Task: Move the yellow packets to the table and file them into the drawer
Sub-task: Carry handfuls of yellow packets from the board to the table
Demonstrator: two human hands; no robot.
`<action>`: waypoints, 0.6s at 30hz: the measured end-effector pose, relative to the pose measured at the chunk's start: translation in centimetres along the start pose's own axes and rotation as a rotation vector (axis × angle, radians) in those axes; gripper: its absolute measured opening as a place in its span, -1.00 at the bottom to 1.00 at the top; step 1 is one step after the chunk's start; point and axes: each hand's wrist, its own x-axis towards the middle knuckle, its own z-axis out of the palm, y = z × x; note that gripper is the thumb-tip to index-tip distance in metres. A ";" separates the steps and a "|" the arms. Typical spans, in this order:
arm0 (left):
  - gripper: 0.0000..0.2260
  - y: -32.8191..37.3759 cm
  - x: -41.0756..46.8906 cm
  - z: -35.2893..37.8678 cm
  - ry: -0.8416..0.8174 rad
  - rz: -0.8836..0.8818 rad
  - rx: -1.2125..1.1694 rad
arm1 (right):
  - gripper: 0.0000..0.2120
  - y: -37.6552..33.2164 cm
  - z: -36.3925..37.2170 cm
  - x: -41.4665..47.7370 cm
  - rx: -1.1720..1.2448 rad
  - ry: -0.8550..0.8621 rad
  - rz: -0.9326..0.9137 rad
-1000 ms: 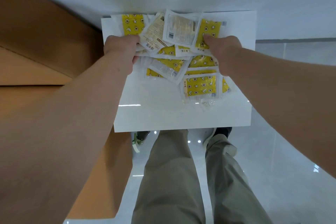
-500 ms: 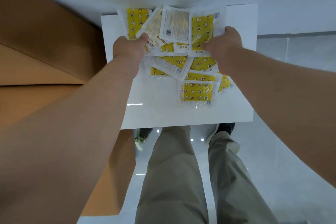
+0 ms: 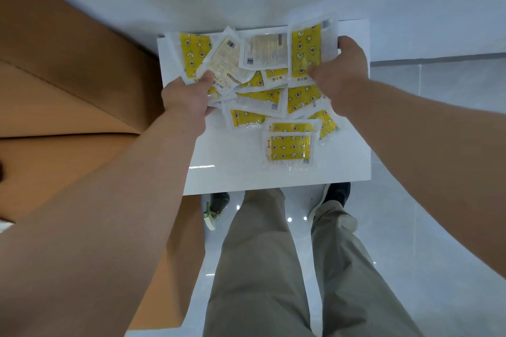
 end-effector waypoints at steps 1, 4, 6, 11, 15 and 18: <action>-0.83 0.0 -0.4 -0.3 0.017 0.010 -0.017 | -0.71 -0.3 -0.4 -0.4 -0.009 0.013 -0.013; -0.87 0.1 -1.7 -1.2 0.067 0.065 -0.020 | -0.73 -1.2 -1.6 -1.5 -0.023 0.058 -0.045; -0.88 0.6 -2.5 -1.7 0.097 0.112 -0.017 | -0.75 -1.7 -2.4 -2.3 -0.013 0.078 -0.052; -0.89 2.7 -4.6 -2.3 0.125 0.169 -0.033 | -0.75 -2.7 -4.1 -4.4 0.051 0.074 -0.029; -0.90 4.6 -7.8 -3.0 0.106 0.151 -0.086 | -0.74 -3.5 -5.8 -7.2 0.185 0.066 0.036; -0.90 5.8 -11.5 -3.6 0.072 0.137 -0.106 | -0.73 -3.9 -7.9 -9.9 0.282 0.052 0.077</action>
